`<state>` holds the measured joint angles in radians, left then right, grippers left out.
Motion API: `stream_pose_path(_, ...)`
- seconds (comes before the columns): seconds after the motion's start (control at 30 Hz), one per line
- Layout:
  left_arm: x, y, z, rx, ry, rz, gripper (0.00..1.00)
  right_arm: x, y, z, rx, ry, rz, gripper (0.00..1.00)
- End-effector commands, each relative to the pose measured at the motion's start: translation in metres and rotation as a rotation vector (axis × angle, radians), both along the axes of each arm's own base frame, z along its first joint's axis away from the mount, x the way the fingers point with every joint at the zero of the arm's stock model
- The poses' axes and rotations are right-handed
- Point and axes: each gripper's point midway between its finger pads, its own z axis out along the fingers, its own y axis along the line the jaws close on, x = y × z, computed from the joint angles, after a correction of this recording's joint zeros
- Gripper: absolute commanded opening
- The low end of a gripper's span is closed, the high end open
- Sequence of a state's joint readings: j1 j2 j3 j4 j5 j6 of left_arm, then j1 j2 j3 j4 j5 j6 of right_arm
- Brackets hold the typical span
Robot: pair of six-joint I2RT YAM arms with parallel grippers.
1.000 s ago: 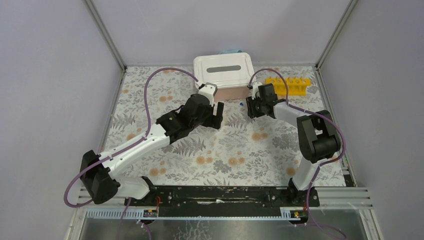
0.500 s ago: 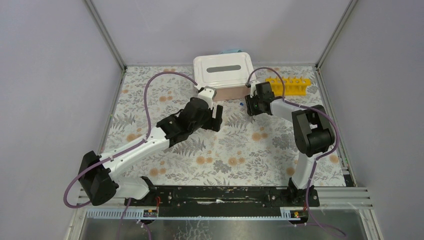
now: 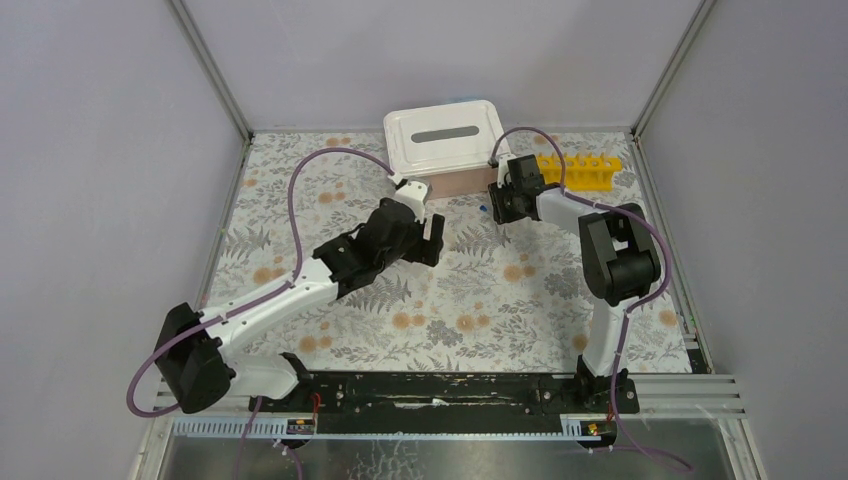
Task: Organize the chemistry lab equipment
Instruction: Move the storage box to the center of the board.
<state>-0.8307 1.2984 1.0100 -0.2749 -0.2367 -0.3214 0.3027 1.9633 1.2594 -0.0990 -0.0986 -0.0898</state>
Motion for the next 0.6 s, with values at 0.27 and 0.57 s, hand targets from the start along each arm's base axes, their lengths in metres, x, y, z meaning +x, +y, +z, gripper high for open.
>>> stream_pose_path(0.27,-0.004,0.004,0.030,-0.082,-0.081,0.006,0.89,-0.032,0.016,-0.007,-0.009,0.078,0.052,0.36)
stream_pose_path(0.57,-0.008,0.008,0.035,-0.081,-0.084,0.016,0.89,-0.029,0.020,0.029,0.062,-0.053,0.023,0.42)
